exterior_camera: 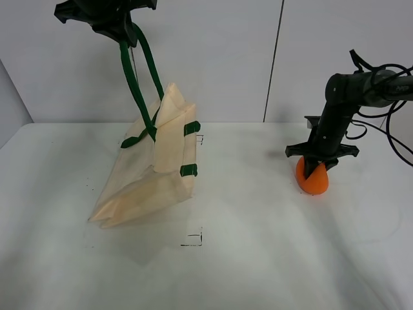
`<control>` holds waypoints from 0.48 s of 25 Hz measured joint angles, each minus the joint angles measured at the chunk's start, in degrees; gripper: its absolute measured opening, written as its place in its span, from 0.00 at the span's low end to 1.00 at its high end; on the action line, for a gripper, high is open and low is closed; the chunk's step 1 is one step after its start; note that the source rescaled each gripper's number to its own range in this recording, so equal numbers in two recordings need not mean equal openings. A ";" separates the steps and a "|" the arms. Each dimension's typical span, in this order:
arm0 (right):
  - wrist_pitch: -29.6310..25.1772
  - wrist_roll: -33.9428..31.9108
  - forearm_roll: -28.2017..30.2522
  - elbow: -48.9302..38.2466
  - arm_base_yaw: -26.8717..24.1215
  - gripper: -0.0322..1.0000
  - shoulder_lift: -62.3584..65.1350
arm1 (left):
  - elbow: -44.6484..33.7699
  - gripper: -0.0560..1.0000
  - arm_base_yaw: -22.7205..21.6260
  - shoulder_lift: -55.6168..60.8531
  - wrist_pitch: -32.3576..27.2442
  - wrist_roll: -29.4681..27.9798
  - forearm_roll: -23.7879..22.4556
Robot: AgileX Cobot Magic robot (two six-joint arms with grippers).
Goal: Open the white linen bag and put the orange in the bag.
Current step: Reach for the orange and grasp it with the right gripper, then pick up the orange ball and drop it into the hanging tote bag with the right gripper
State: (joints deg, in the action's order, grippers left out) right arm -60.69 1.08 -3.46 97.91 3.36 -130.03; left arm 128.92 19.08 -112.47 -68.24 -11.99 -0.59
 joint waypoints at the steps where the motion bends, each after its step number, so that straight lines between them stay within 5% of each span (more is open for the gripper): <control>1: -0.33 -0.07 0.00 0.07 0.00 0.03 0.39 | 0.00 0.05 0.00 0.00 0.00 0.00 0.00; 6: -2.42 -0.12 -0.79 1.97 0.00 0.03 2.66 | -0.41 0.05 0.00 0.21 0.00 0.00 0.05; 12: -6.77 0.20 -9.23 14.36 0.68 0.03 7.47 | -2.32 0.05 0.00 1.92 0.00 0.00 -0.44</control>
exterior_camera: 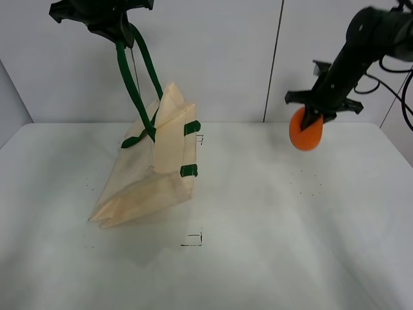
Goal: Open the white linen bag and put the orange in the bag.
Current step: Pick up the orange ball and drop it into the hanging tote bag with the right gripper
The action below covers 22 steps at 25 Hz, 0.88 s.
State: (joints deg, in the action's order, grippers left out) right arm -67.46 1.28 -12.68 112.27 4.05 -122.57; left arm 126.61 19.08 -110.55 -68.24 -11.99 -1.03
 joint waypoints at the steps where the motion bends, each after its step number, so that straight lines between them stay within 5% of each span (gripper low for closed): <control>1: -0.42 0.24 -1.22 2.65 0.72 0.03 0.43 | 0.00 0.05 0.00 0.12 0.00 0.00 -0.07; 10: 6.12 0.54 -13.16 10.30 14.12 0.03 -0.48 | -0.04 0.05 0.00 0.42 0.00 0.07 -0.07; 15: 12.86 0.54 -14.40 10.32 22.08 0.03 -5.20 | -0.04 0.05 0.00 1.09 0.00 0.17 -0.07; 22: 17.02 0.88 -19.69 10.32 26.43 0.03 -13.59 | -0.04 0.05 0.00 1.15 0.00 0.21 -0.07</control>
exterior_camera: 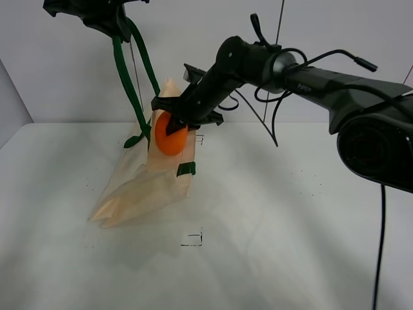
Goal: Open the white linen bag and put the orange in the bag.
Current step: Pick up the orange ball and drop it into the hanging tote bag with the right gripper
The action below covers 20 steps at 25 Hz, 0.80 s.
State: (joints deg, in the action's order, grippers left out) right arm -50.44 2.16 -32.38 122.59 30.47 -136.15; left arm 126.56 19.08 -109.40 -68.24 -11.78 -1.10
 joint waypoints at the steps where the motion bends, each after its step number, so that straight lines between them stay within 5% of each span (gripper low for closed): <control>1: 0.33 0.31 -1.11 0.00 0.00 0.03 -0.63 | 0.00 0.05 0.00 0.00 0.00 0.00 0.00; 11: 3.10 3.16 -6.34 0.00 0.00 0.08 -1.98 | 0.00 0.05 0.00 0.00 0.00 0.00 0.00; 13: 3.17 4.00 -6.39 0.00 0.00 0.32 -2.04 | 0.00 0.05 0.00 0.00 0.00 0.00 0.00; 15: 3.26 5.22 -6.39 0.00 0.00 0.71 -2.04 | 0.00 0.05 0.00 0.00 0.00 0.00 0.00; 16: 3.26 5.77 -6.28 0.00 0.00 0.82 -2.04 | 0.00 0.05 0.00 0.00 0.00 0.00 0.00; 20: 1.03 5.32 -3.66 0.00 0.00 0.97 -1.98 | 0.00 0.05 0.00 0.04 0.00 0.00 0.00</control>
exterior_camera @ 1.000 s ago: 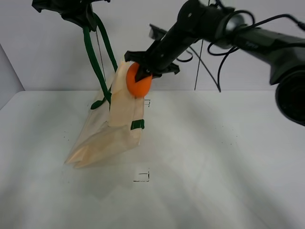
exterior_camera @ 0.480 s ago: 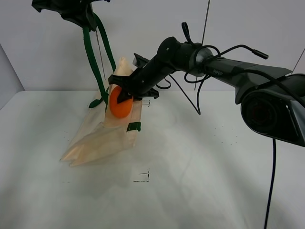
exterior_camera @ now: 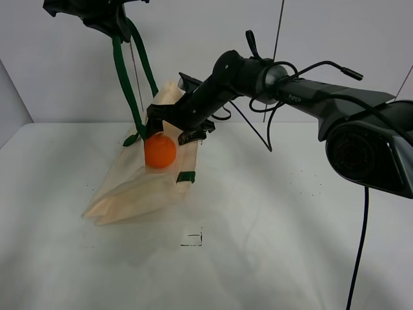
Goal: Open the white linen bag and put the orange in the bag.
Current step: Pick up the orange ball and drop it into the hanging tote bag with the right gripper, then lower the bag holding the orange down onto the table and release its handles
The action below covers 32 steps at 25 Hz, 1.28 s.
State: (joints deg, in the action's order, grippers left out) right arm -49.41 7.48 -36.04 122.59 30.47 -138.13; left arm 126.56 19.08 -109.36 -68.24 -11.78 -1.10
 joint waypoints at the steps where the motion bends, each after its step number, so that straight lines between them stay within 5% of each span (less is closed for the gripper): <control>1: -1.33 -0.62 1.85 0.00 0.00 0.98 0.13 | 0.00 0.05 0.00 0.00 0.00 0.00 0.00; 14: -17.89 -9.98 31.59 1.30 -0.47 0.98 3.21 | 0.00 0.05 0.00 0.02 0.00 0.00 0.00; 21: -19.89 -10.85 32.75 1.37 -6.52 0.98 3.33 | 0.00 0.05 0.00 0.02 0.00 0.00 0.00; 32: -19.89 -10.13 35.37 1.37 -25.66 0.98 3.33 | 0.00 0.05 0.00 0.02 0.00 0.00 0.00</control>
State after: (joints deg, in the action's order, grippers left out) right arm -69.31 -2.65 -0.67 123.96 4.82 -134.81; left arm 126.56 19.08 -109.34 -68.24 -11.78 -1.10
